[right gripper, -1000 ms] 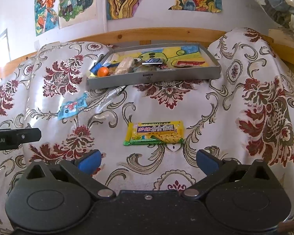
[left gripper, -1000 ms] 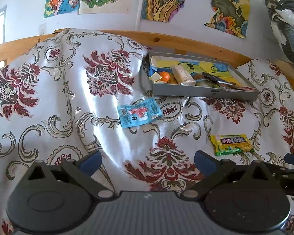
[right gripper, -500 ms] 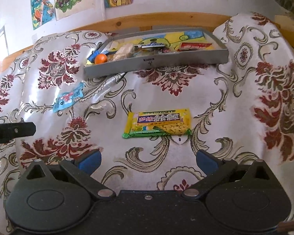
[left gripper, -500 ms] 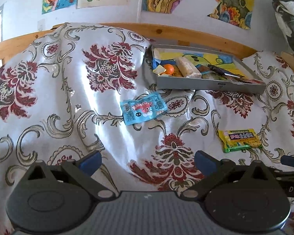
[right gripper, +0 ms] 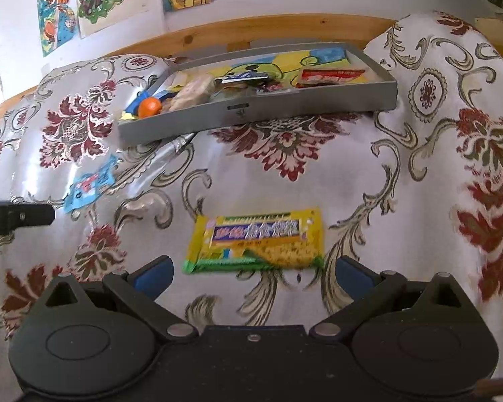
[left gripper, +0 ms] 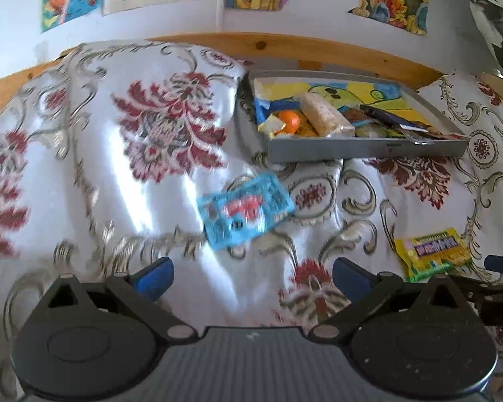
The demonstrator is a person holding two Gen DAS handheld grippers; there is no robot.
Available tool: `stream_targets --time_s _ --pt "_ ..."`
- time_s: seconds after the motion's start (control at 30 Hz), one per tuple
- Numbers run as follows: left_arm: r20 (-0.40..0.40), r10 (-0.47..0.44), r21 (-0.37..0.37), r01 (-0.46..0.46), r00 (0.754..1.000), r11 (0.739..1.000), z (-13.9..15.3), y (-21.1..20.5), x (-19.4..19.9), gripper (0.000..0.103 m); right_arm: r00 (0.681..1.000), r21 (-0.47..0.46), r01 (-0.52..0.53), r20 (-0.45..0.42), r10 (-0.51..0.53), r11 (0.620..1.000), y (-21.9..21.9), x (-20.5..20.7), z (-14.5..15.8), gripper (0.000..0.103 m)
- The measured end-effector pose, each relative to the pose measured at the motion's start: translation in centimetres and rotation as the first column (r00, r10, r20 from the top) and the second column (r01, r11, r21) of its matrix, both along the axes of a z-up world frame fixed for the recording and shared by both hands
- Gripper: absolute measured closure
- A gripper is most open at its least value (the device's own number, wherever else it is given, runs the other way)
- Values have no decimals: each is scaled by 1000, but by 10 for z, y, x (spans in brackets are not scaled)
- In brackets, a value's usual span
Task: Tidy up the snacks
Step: 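Move both tools back toward the yellow biscuit packet and blue candy packet, then grasp the yellow biscuit packet with the right tool while the left tool grasps the blue candy packet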
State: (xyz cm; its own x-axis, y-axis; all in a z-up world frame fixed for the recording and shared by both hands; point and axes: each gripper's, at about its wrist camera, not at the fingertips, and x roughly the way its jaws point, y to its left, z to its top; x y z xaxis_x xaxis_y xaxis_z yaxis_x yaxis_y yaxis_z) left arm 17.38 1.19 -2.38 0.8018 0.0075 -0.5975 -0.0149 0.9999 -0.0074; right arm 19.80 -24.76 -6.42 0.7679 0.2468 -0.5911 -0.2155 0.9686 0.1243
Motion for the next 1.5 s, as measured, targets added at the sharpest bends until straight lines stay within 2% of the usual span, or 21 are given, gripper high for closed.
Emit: stream_targets --time_s 0.2,0.5,0.73,0.87,0.97,1.1,1.4,1.5 --pt "-6 -66 75 66 998 995 4 5 36 1 1000 -5 11 -1 -11 1000 2 14 -3 1" --pt "-25 -136 101 138 990 985 2 6 69 1 999 7 15 -33 -14 1000 9 30 -12 1" --pt "-51 -239 130 243 970 961 -4 7 90 1 999 8 -3 -38 3 1000 18 36 -15 1" --pt "-68 -293 118 300 954 947 -7 12 97 1 998 18 -37 -41 38 999 26 37 -15 1" --pt "-97 -352 96 360 931 928 -9 15 104 1 997 17 -65 -42 66 998 35 37 -15 1" --pt "-148 -437 92 452 887 887 -14 15 112 1 993 19 -106 -41 106 994 44 35 -15 1" --pt "-256 -575 142 619 777 773 -22 3 116 1 985 -1 -168 -38 168 986 57 30 -17 1" --pt "-274 -583 133 631 765 764 -24 2 112 1 984 1 -173 -39 173 985 58 31 -17 1"
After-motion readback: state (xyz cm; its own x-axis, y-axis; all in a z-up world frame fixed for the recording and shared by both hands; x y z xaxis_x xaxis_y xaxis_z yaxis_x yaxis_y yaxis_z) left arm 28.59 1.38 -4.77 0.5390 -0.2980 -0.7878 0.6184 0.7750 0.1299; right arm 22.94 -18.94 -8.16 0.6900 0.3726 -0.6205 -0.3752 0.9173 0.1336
